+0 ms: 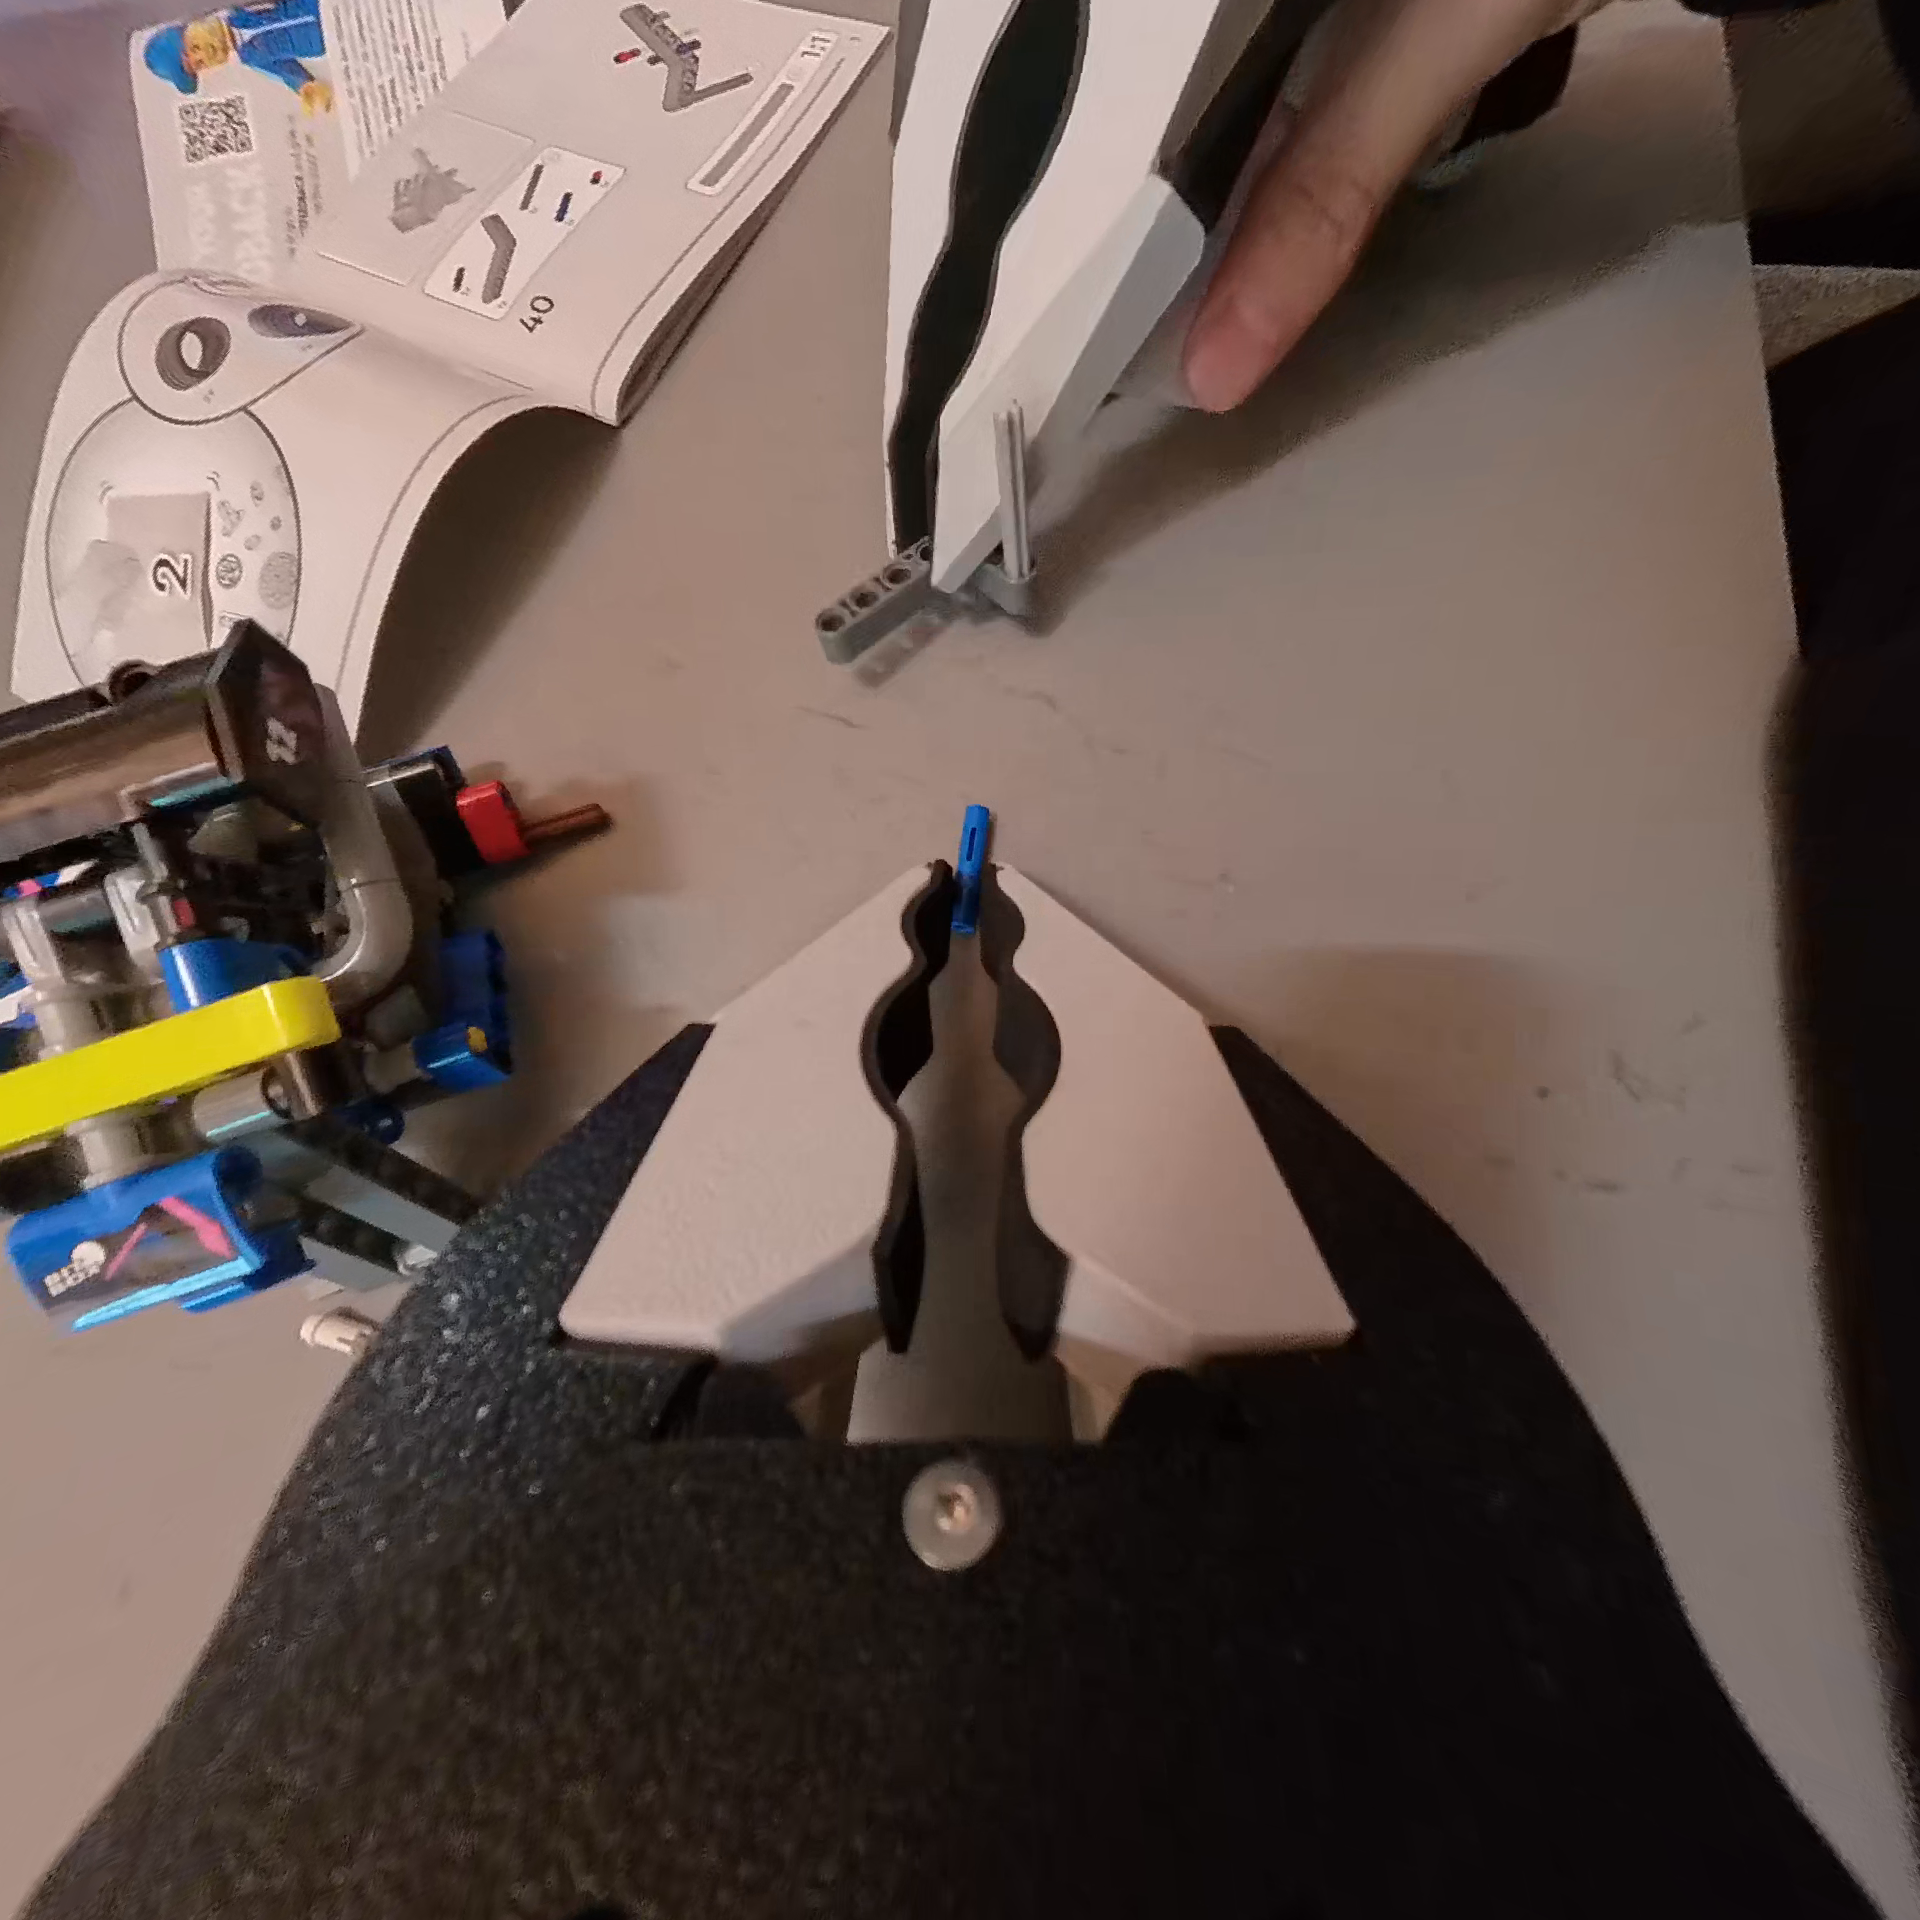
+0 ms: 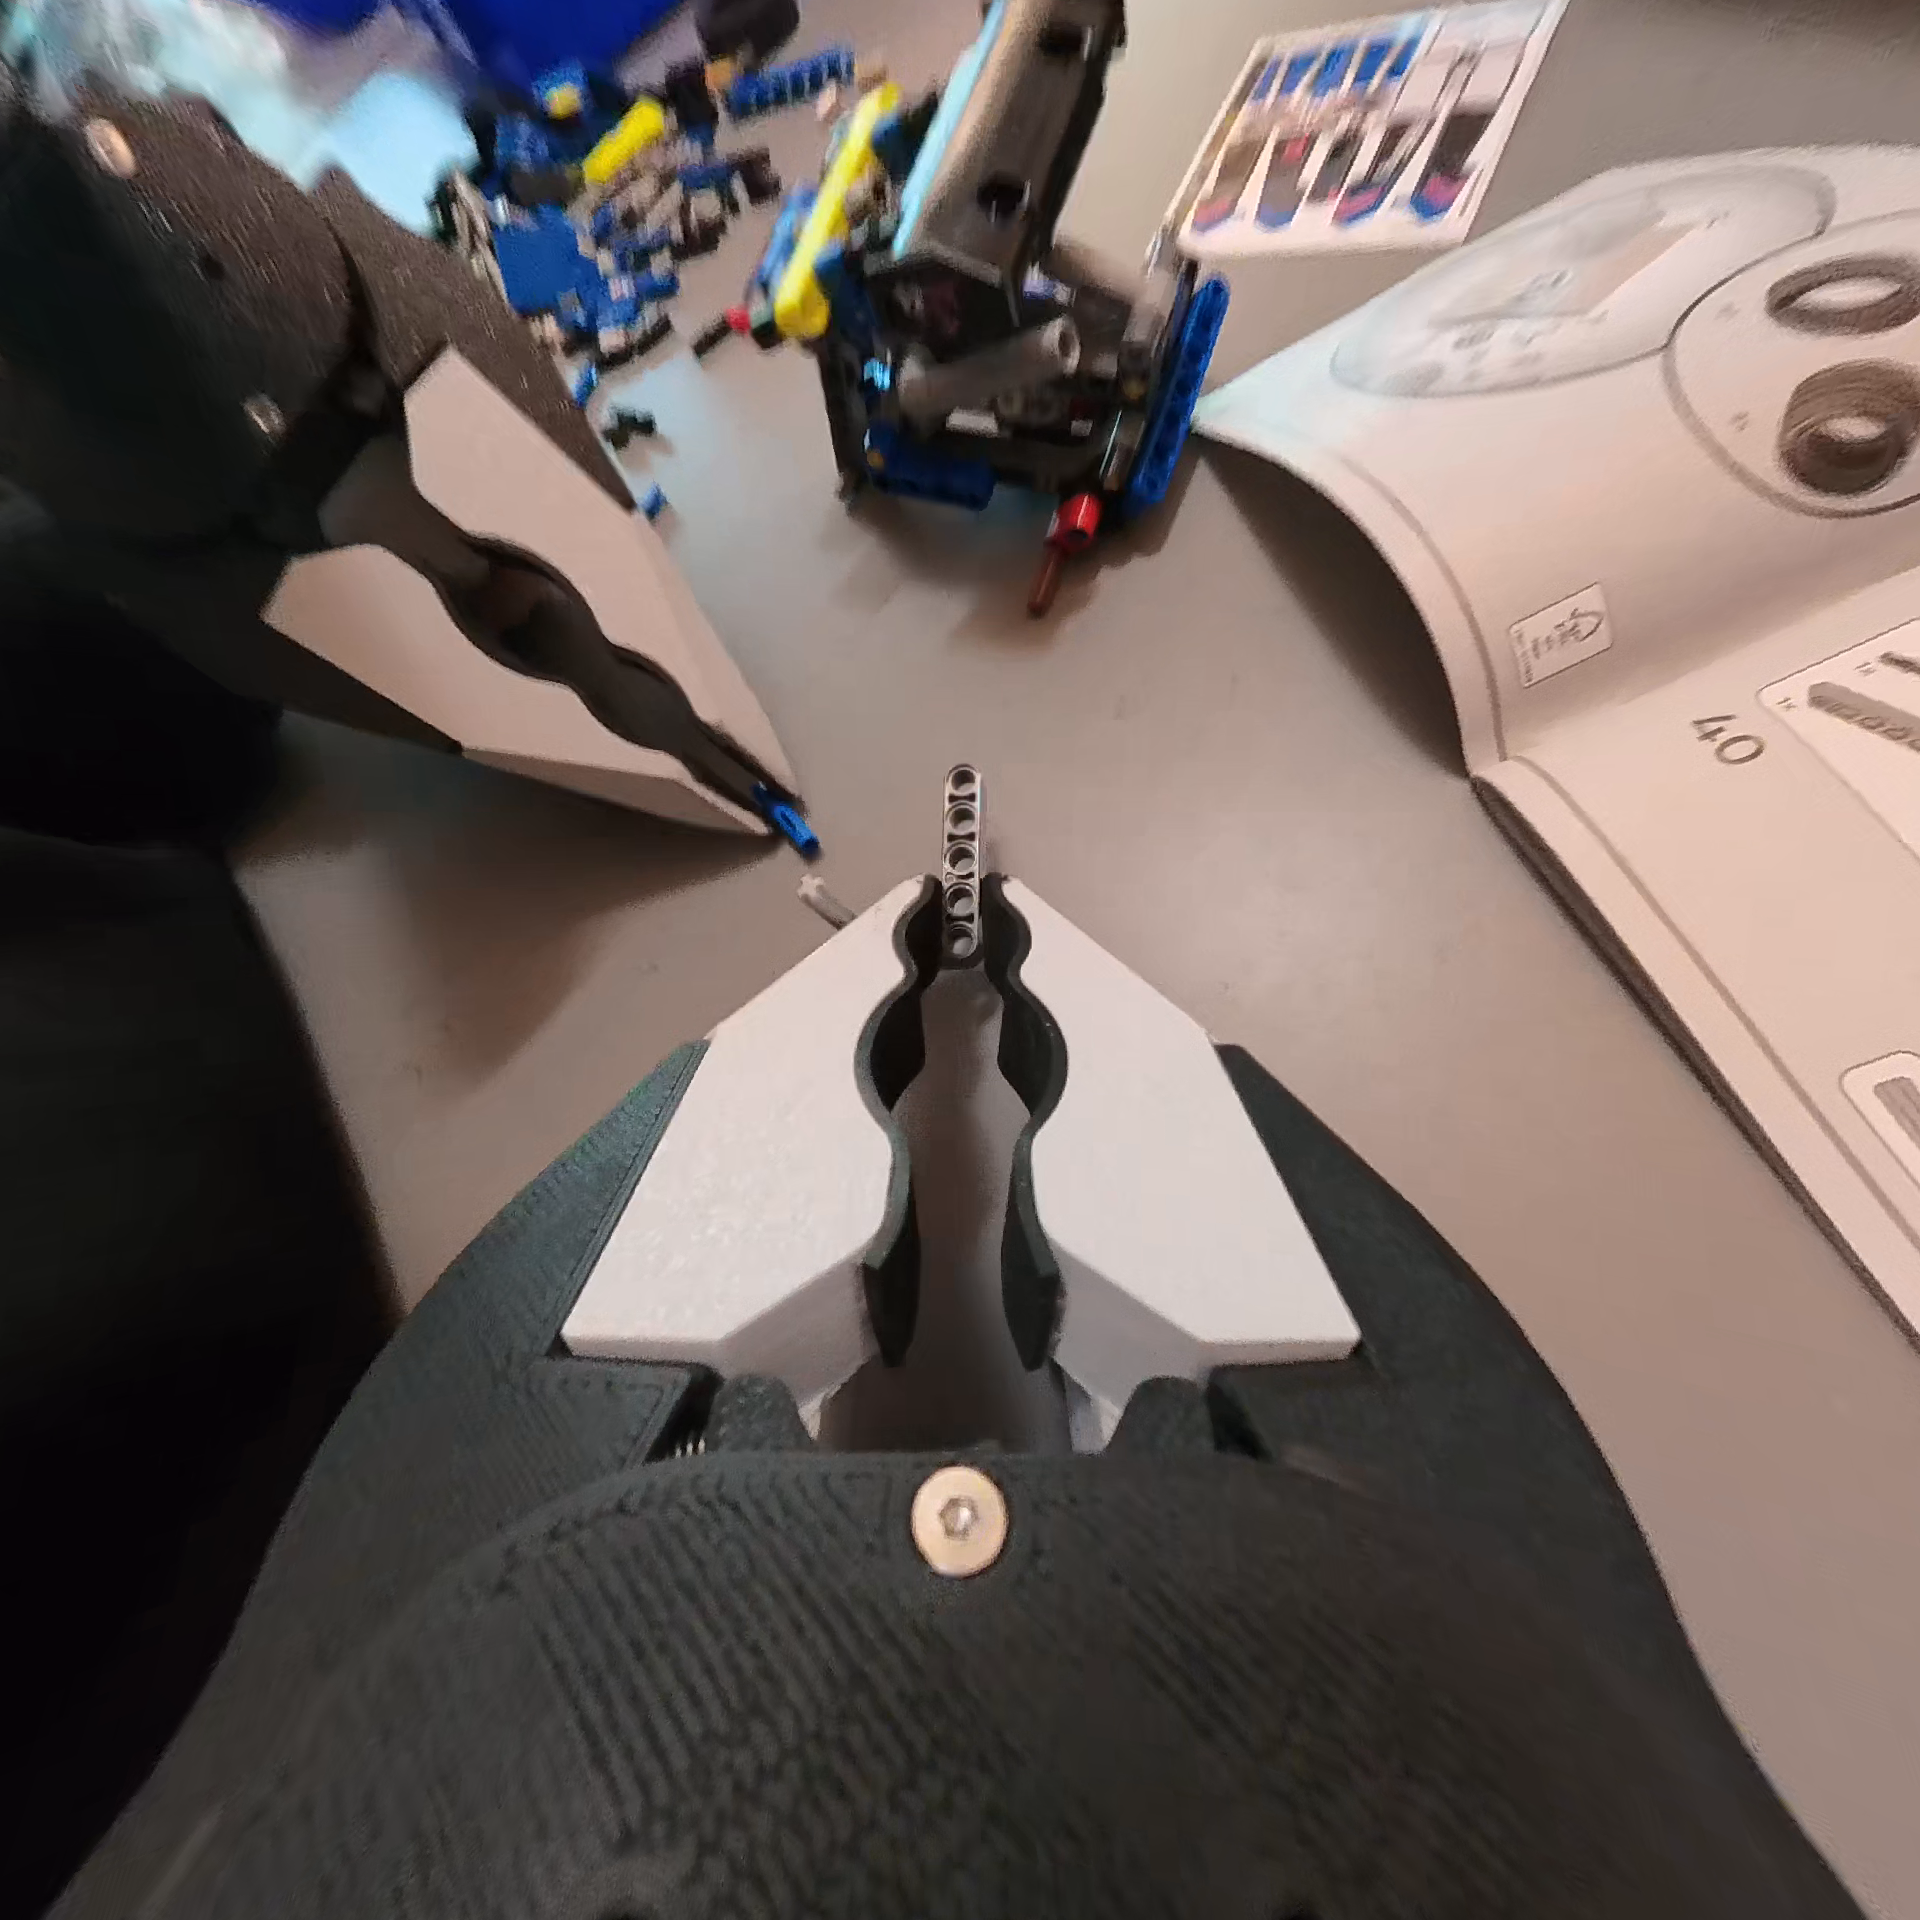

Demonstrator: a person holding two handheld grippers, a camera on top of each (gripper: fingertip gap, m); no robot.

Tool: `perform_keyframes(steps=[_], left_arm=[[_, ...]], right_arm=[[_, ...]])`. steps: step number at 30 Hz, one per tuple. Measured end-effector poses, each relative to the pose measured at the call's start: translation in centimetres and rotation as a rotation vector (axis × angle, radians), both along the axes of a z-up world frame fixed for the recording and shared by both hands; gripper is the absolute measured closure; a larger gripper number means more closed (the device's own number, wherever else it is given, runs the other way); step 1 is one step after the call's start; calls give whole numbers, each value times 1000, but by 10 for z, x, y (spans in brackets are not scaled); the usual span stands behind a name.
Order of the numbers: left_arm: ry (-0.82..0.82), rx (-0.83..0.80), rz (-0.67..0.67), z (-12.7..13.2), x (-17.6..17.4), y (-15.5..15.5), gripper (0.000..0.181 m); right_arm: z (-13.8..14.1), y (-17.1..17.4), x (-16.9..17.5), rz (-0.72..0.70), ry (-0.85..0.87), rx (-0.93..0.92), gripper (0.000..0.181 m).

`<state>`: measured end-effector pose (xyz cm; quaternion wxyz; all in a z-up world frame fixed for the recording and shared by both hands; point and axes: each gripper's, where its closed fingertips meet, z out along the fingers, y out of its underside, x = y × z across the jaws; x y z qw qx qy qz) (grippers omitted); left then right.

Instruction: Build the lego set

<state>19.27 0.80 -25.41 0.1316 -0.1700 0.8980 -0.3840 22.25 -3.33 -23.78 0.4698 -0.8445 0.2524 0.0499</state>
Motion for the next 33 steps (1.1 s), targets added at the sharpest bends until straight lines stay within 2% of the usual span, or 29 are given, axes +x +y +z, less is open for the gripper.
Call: perform_keyframes(steps=[7,10,14,18,24,28,33], left_arm=[[-3,-307,59,44,12,-18,179],[-25,-351,75,56,20,-19,179],[-42,-373,91,68,28,-21,179],[-82,-362,120,76,35,-20,179],[-207,-269,149,96,41,-21,179],[-348,-128,149,104,43,-23,179],[-434,-53,158,111,42,-30,179]], right_arm=[[48,-3,17,-173,57,383,174],[60,-1,18,-202,127,540,175],[69,-1,22,-237,185,662,174],[79,-3,24,-238,254,777,175],[104,-5,22,-183,497,1118,174],[110,-2,17,-133,571,1200,174],[109,-2,21,-159,621,1256,174]])
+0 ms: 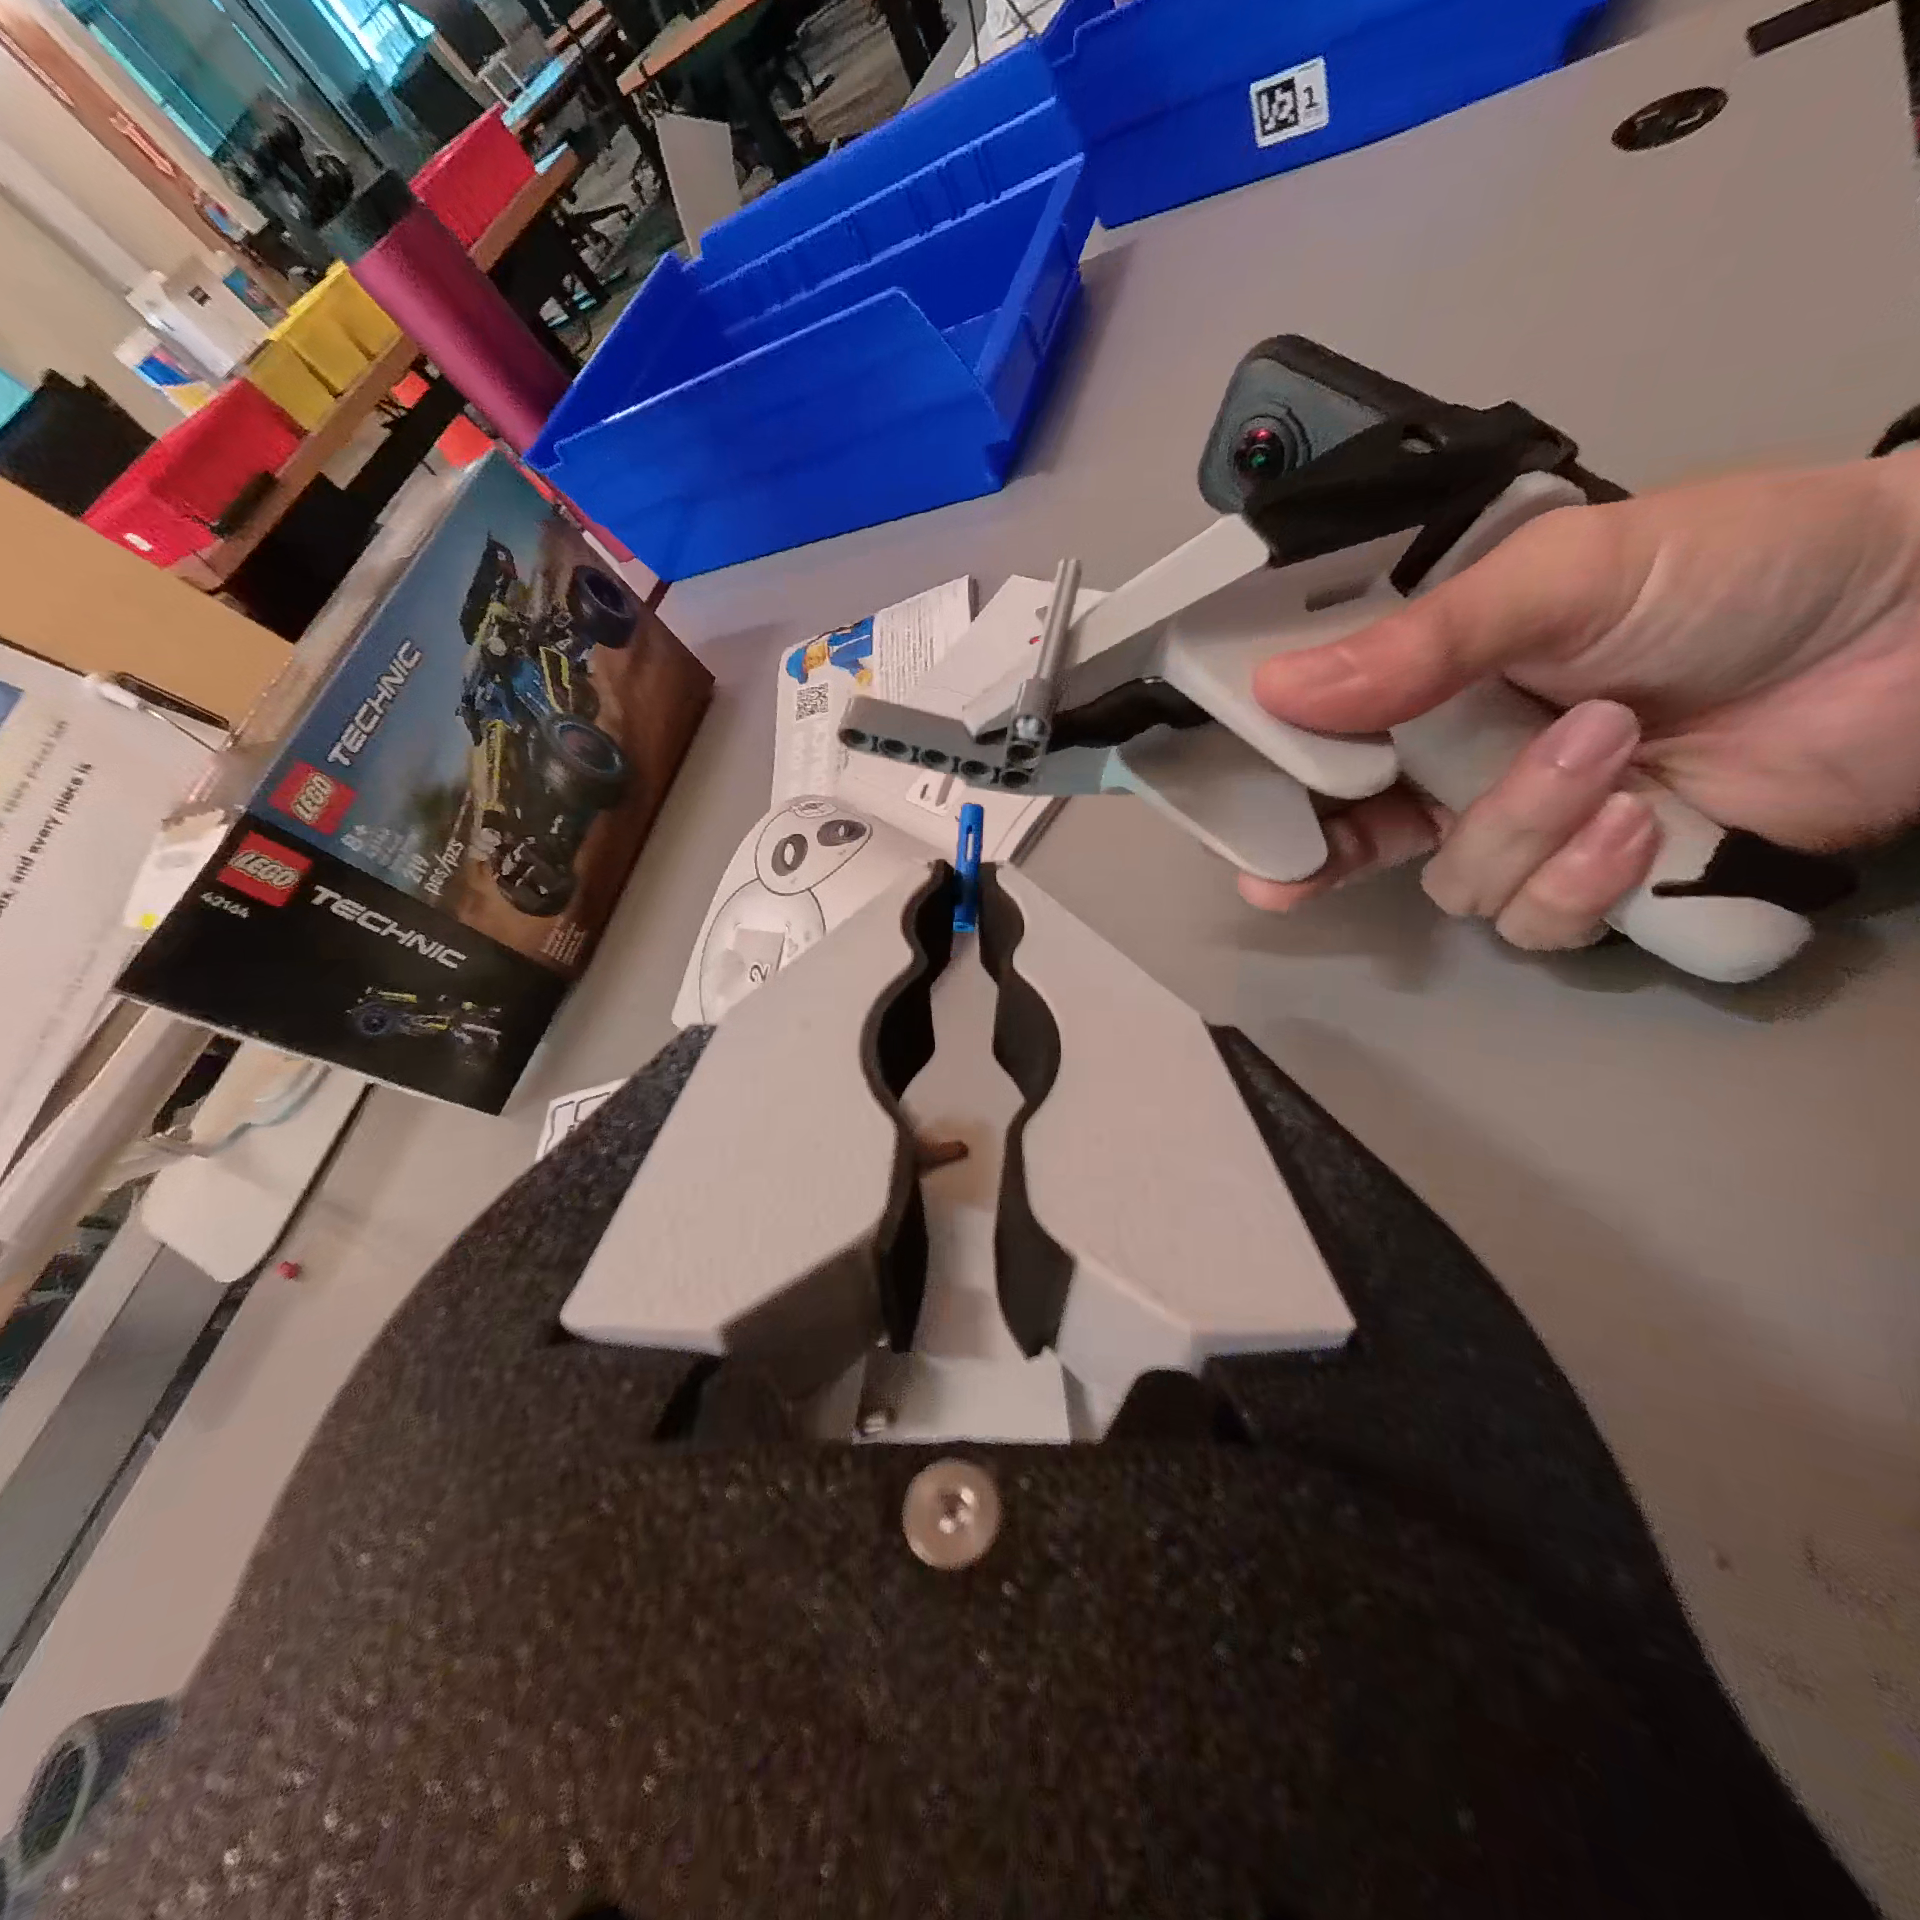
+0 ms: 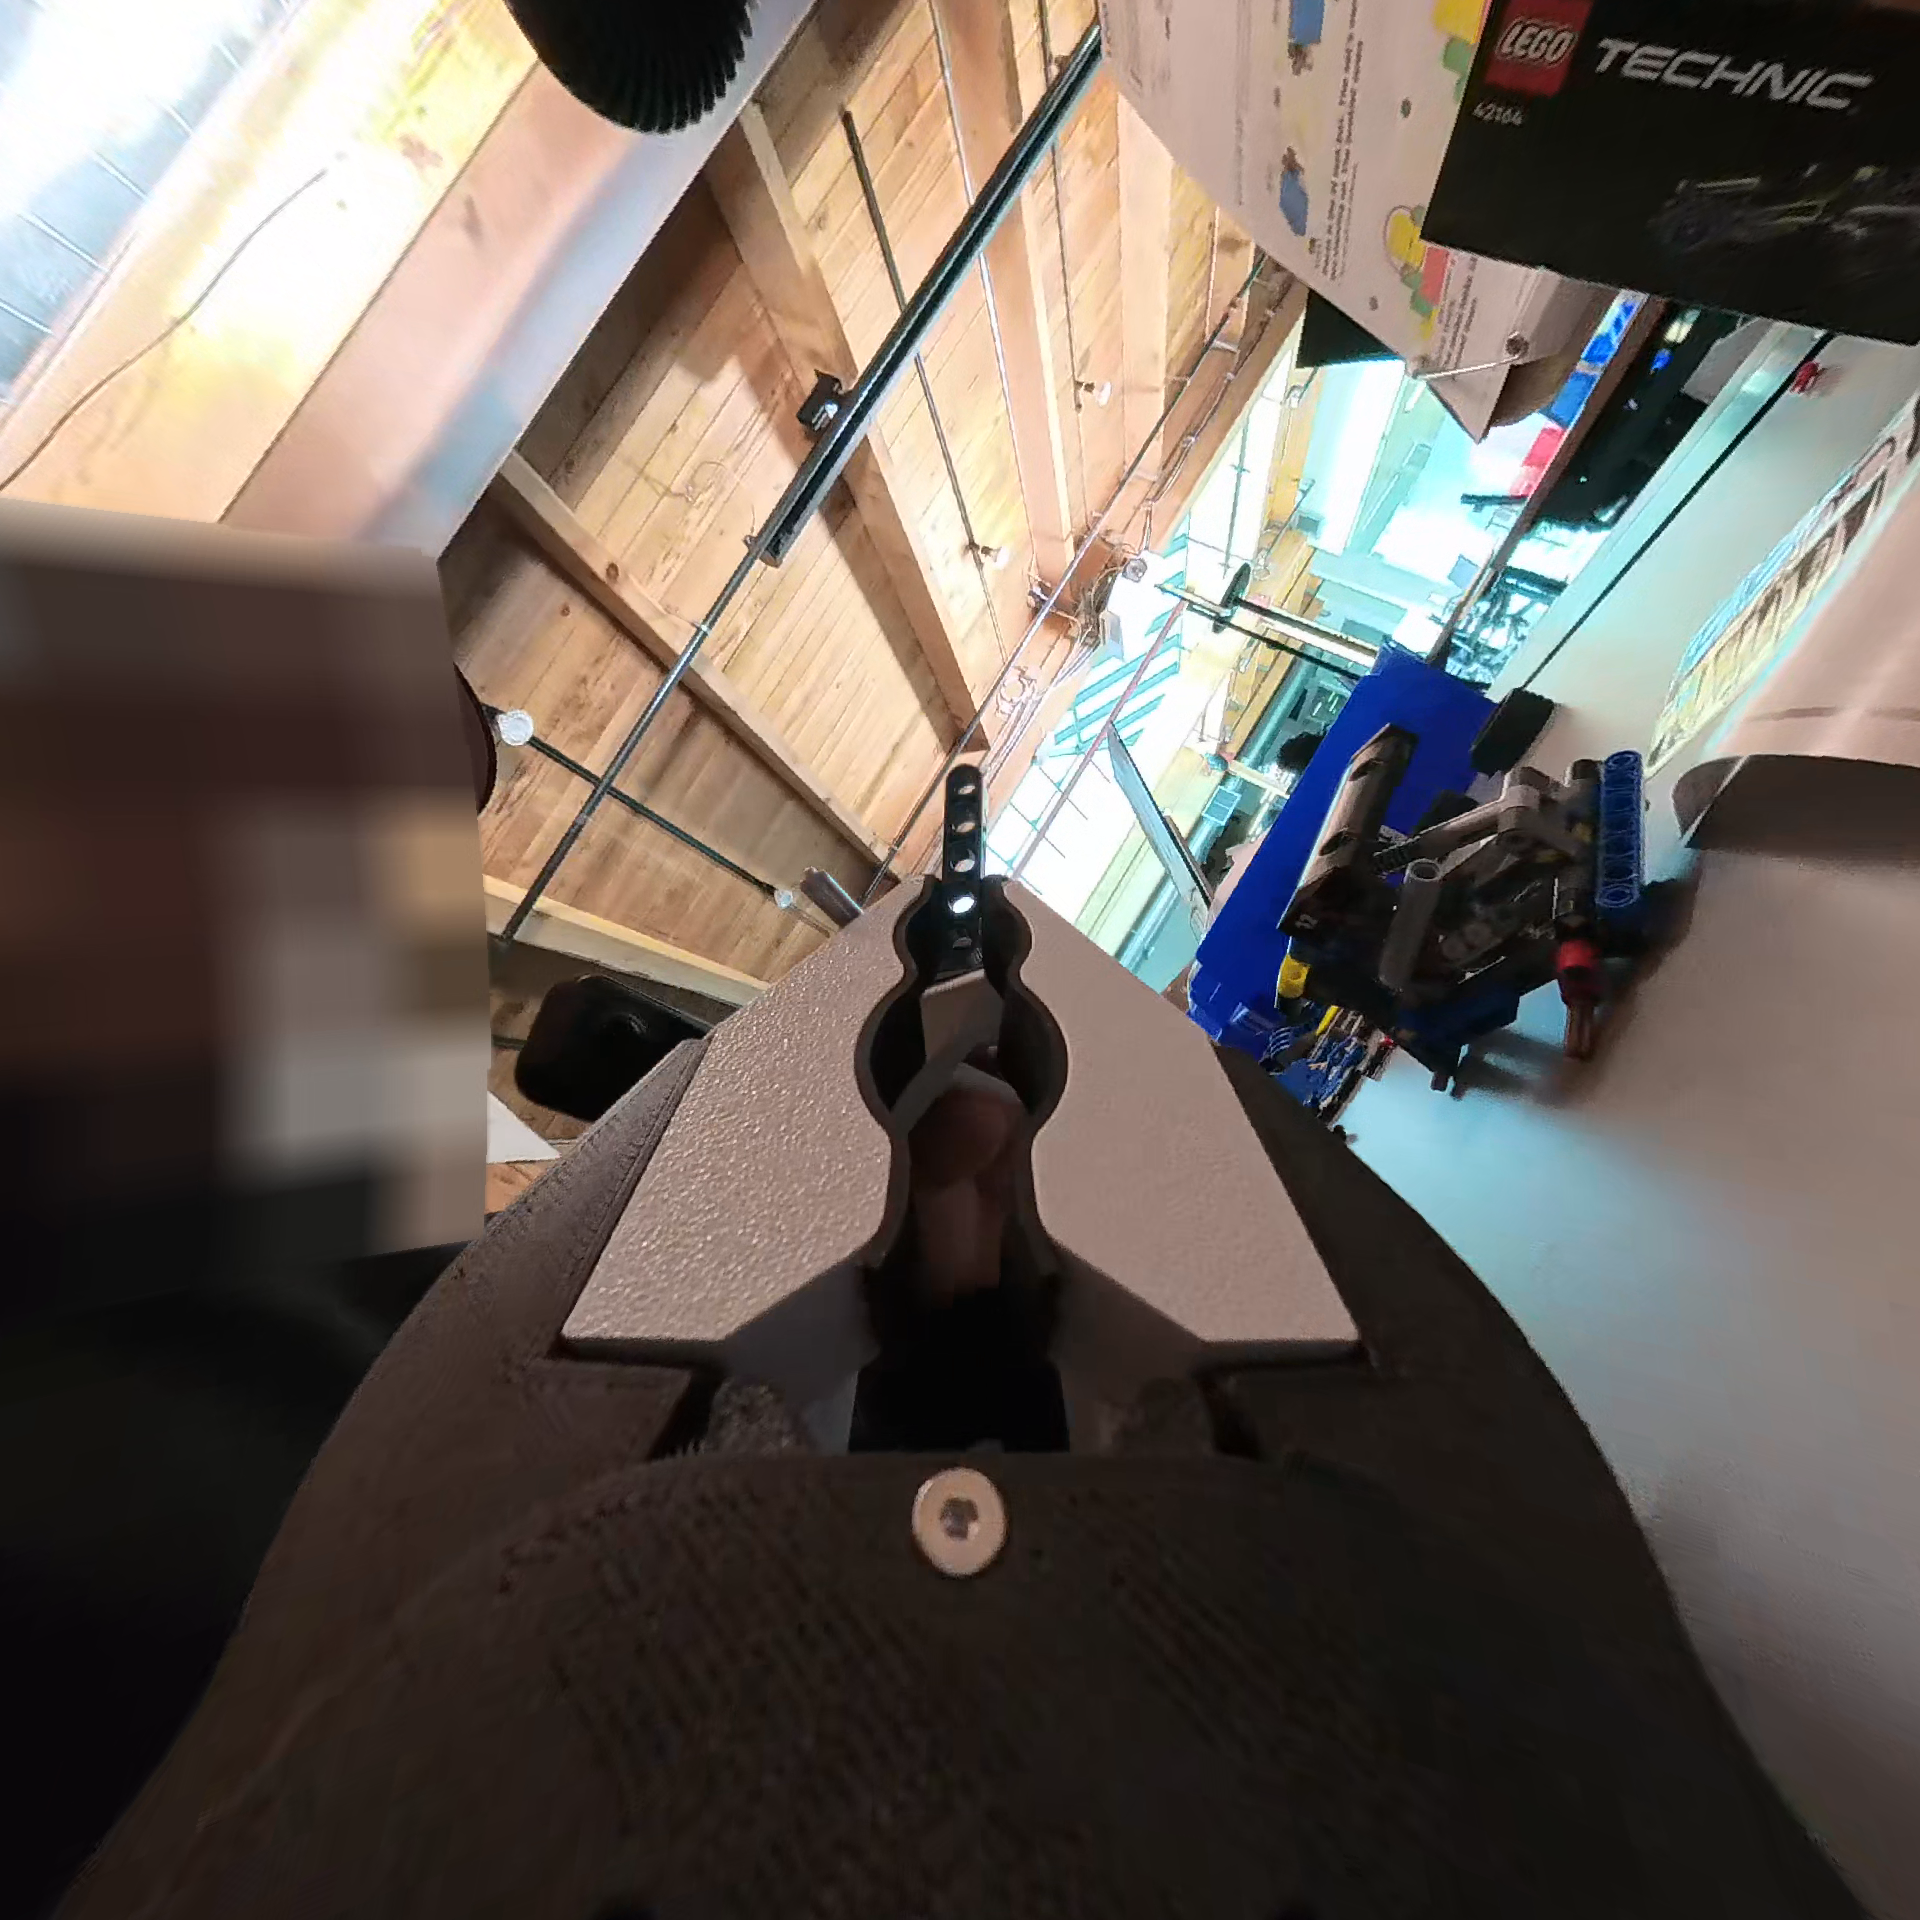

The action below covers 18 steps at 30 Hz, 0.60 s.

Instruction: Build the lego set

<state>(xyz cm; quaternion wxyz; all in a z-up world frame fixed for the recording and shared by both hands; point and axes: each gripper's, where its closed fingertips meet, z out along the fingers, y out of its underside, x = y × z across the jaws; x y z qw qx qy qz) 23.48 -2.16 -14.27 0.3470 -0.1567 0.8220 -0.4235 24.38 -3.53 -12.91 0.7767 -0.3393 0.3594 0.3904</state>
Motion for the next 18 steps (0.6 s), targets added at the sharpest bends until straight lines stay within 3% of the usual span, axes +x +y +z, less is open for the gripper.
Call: perform_keyframes(steps=[10,18], left_arm=[[7,11,18,-1,3,-1,179],[-150,281,48,-3,4,6,180]], right_arm=[[-4,6,0,-22,-17,-54,174],[-8,12,1,-43,-31,-133,174]])
